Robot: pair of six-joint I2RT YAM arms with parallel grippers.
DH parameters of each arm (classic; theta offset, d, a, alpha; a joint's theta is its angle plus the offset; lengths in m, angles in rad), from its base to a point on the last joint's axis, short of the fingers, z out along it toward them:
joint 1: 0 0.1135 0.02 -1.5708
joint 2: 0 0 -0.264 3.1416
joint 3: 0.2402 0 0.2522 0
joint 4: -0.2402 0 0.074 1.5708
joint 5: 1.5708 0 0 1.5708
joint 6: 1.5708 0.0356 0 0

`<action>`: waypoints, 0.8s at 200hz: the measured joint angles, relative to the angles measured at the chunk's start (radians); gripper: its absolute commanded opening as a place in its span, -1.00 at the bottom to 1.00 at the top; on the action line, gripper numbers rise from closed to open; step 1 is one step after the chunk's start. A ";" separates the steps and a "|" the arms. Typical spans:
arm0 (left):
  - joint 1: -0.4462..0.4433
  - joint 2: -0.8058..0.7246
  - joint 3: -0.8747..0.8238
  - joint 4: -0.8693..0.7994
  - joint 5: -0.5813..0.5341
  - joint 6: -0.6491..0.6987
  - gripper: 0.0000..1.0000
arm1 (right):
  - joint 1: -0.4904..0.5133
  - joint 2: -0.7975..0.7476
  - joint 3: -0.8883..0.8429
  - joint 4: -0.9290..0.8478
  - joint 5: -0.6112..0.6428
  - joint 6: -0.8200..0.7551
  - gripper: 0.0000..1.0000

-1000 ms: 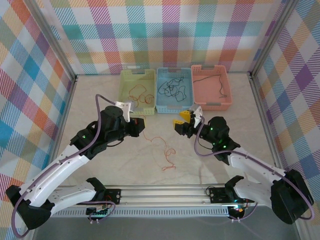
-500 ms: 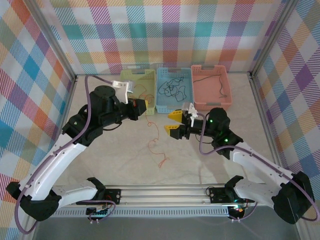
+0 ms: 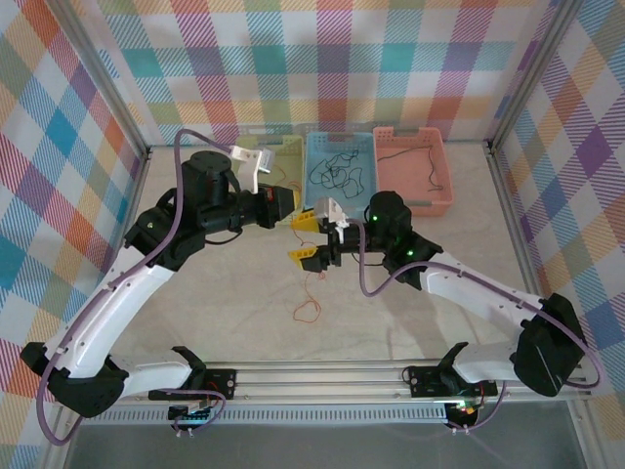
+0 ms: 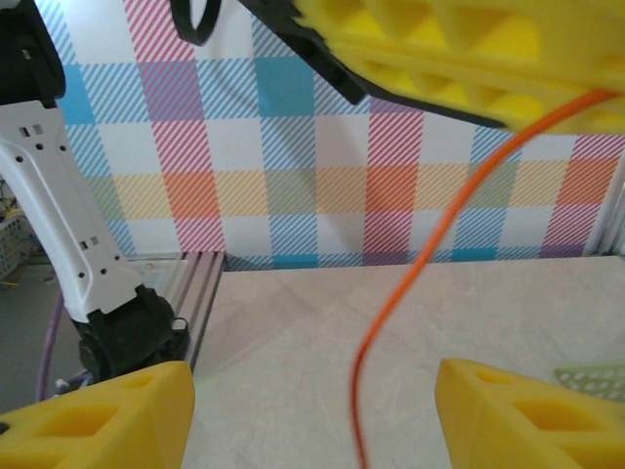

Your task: Untangle the cables

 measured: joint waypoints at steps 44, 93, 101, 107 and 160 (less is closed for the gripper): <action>0.000 0.005 0.058 -0.021 0.041 0.002 -1.00 | 0.000 0.031 0.001 0.011 0.056 -0.026 0.18; 0.000 0.027 0.112 -0.028 0.086 0.001 -1.00 | 0.000 0.079 -0.005 0.035 0.079 -0.029 -0.12; 0.000 0.028 0.119 -0.029 0.091 0.001 -1.00 | 0.000 0.079 -0.018 0.050 0.082 -0.029 -0.14; 0.000 0.028 0.125 -0.031 0.092 0.001 -1.00 | 0.000 0.079 -0.026 0.060 0.086 -0.029 -0.15; 0.000 0.034 0.186 -0.048 0.111 0.001 -1.00 | 0.000 0.082 -0.079 0.088 0.101 -0.029 -0.18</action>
